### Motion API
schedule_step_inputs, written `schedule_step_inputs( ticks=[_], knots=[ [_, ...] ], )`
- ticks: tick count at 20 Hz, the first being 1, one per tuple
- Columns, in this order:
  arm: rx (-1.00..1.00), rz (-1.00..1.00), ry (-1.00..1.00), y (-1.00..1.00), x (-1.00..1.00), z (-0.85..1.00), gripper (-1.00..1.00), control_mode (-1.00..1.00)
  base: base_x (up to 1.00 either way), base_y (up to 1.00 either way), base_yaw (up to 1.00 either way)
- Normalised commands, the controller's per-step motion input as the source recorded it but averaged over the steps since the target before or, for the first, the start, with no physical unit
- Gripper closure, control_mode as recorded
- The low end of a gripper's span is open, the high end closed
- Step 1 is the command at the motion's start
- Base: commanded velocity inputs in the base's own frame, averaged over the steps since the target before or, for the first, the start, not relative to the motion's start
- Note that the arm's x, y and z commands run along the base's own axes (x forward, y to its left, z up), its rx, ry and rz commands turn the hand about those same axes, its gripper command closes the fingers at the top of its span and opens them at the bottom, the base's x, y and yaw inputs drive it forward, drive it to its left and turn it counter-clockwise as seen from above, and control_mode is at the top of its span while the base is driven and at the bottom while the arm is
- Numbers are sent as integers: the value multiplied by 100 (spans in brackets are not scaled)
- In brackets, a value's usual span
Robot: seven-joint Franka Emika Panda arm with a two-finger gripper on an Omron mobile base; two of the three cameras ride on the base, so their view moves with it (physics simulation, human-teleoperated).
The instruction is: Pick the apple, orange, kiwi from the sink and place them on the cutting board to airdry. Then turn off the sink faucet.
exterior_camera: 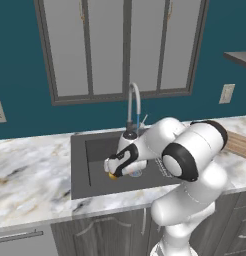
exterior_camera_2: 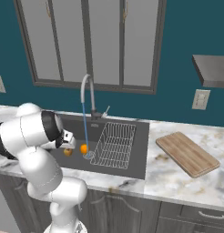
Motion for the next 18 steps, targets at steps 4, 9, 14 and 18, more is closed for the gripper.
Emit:
schedule_step_inputs(
  ticks=[4, 9, 14, 18],
  knots=[
    [0, 0, 0, 0, 12, -15, -100, -100, 0, 0, 0],
    [0, 0, 0, 0, 18, -17, -100, -100, 0, 0, 0],
    [0, 0, 0, 1, 21, -19, -100, -100, 0, 0, 0],
    [0, 0, 0, 6, 23, -18, -100, -100, 0, 0, 0]
  ],
)
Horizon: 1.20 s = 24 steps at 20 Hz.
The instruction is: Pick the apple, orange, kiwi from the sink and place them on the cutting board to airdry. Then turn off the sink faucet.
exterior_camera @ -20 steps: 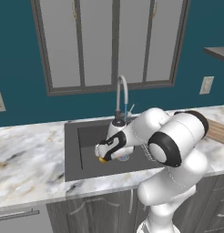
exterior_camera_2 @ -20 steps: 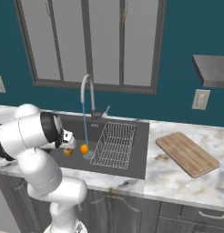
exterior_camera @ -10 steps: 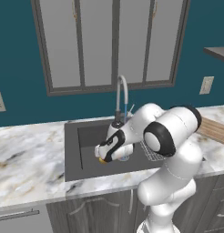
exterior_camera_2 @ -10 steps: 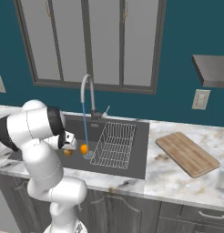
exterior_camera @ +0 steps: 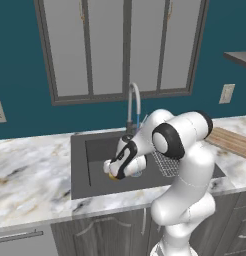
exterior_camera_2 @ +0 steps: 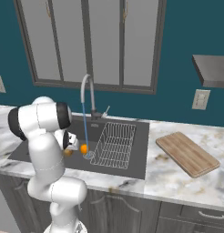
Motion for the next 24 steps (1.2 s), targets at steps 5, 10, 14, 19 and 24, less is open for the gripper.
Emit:
schedule_step_inputs(
  ticks=[5, 10, 14, 19, 24],
  knots=[
    [0, 0, 0, 7, 22, -19, -100, -100, 0, 0, 0],
    [0, 0, 0, 9, 20, -19, -100, -100, 0, 0, 0],
    [0, 0, 0, 15, 25, -22, -100, -100, 0, 0, 0],
    [0, 0, 0, 10, 23, -23, -100, -100, 0, 0, 0],
    [0, 0, 0, 4, 21, -23, -100, -100, 0, 0, 0]
  ],
)
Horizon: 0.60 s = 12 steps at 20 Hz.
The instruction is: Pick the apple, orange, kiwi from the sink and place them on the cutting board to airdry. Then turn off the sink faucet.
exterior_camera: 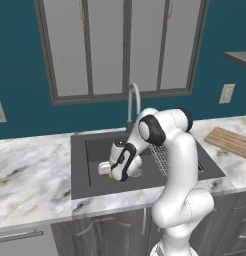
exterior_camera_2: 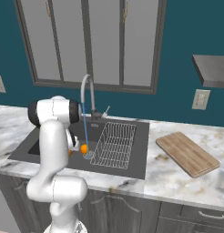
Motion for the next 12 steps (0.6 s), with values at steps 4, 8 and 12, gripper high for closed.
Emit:
schedule_step_inputs(
  ticks=[4, 8, 12],
  knots=[
    [0, 0, 0, 2, 22, -24, -100, -100, 0, 0, 0],
    [0, 0, 0, 3, 21, -22, 100, -100, 0, 0, 0],
    [0, 0, 0, 0, 7, -22, 100, -100, 0, 0, 0]
  ],
)
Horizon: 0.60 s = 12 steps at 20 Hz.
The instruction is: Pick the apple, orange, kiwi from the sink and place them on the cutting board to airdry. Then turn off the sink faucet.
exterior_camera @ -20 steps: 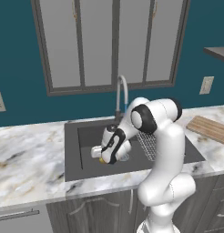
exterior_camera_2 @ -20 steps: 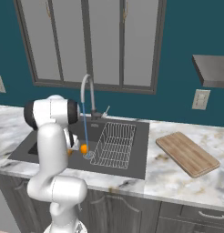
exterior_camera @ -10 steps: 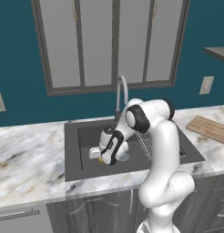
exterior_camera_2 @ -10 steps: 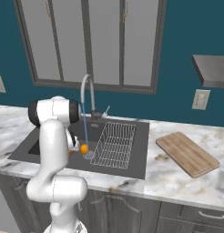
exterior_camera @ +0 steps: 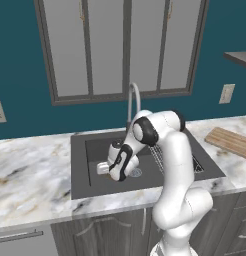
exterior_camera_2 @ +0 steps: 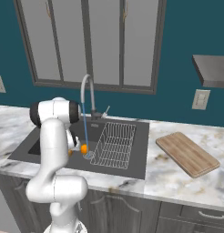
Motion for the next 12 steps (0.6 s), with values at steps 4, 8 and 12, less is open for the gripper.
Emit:
schedule_step_inputs(
  ticks=[4, 8, 12],
  knots=[
    [0, 0, 0, 0, 0, -22, 100, -100, 0, 0, 0],
    [0, 0, 0, 2, 0, -2, 100, -100, 0, 0, 0],
    [0, 0, -3, 0, -5, 29, 100, -100, 0, 0, 0]
  ],
)
